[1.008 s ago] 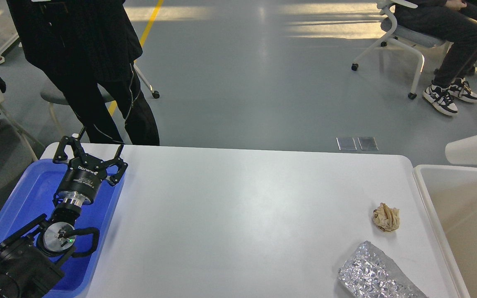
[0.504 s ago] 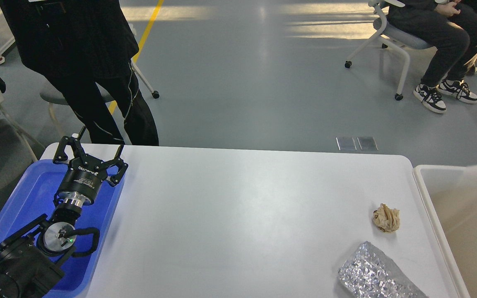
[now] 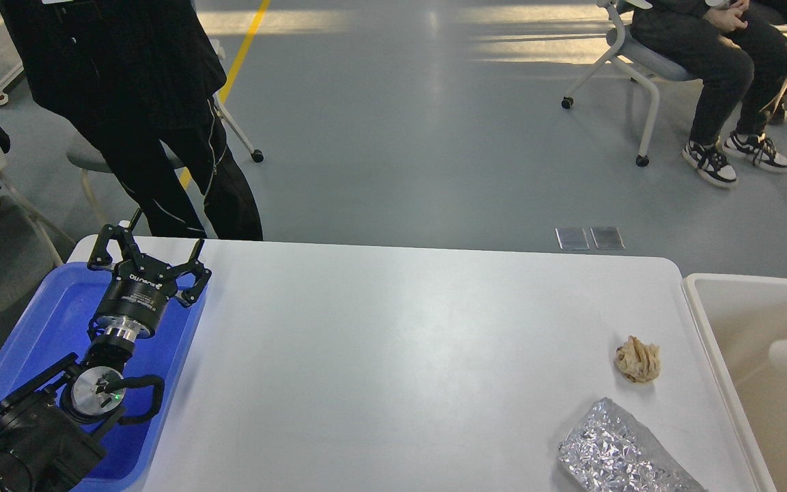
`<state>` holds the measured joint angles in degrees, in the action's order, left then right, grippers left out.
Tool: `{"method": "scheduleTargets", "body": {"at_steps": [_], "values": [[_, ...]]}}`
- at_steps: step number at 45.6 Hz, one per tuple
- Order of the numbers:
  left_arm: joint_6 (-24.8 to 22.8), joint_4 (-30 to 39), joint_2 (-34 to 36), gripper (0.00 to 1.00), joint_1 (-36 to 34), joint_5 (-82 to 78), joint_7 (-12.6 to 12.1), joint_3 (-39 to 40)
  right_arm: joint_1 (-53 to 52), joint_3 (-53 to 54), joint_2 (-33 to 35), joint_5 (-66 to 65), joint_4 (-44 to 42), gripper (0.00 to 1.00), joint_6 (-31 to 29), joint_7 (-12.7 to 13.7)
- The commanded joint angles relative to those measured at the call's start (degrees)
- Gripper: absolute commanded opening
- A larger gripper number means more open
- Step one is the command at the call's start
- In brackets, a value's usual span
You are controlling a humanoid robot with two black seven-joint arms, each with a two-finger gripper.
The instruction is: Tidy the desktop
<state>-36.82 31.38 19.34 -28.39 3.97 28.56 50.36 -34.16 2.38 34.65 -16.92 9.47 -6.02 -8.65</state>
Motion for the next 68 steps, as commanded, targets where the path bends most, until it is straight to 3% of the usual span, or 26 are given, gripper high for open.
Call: {"method": "scheduleTargets", "body": {"at_steps": [1,10,40,41,44,46,49,53,68], "values": [[-0.01,0.0,0.0,1.0,0.0,0.07,0.0,0.0,3.93,0.43,-6.87,2.68,-9.03,0.0,0.74,0.21],[-0.01,0.0,0.0,1.0,0.09,0.08,0.0,0.0,4.37,0.52,-7.58,4.53,-9.64,0.0,4.7,0.21],[-0.01,0.0,0.0,1.0,0.09,0.08,0.0,0.0,3.75,1.66,-7.84,6.2,-9.64,0.0,5.05,0.21],[-0.01,0.0,0.0,1.0,0.0,0.08,0.0,0.0,3.75,1.66,-7.84,6.2,-9.64,0.1,5.05,0.3],[-0.01,0.0,0.0,1.0,0.09,0.08,0.0,0.0,3.75,1.66,-7.84,6.2,-9.82,0.54,5.23,0.39],[-0.01,0.0,0.0,1.0,0.0,0.08,0.0,0.0,3.75,1.66,-7.75,6.2,-9.73,0.71,5.58,0.39],[-0.01,0.0,0.0,1.0,0.09,0.08,0.0,0.0,3.75,1.66,-7.75,6.2,-9.73,0.85,6.1,0.3],[-0.01,0.0,0.0,1.0,0.09,0.08,0.0,0.0,3.67,1.66,-7.49,6.2,-9.82,0.98,7.16,0.39],[-0.01,0.0,0.0,1.0,0.0,-0.01,0.0,0.0,2.08,0.6,-8.19,6.29,-9.64,1.0,7.86,0.21]]}}
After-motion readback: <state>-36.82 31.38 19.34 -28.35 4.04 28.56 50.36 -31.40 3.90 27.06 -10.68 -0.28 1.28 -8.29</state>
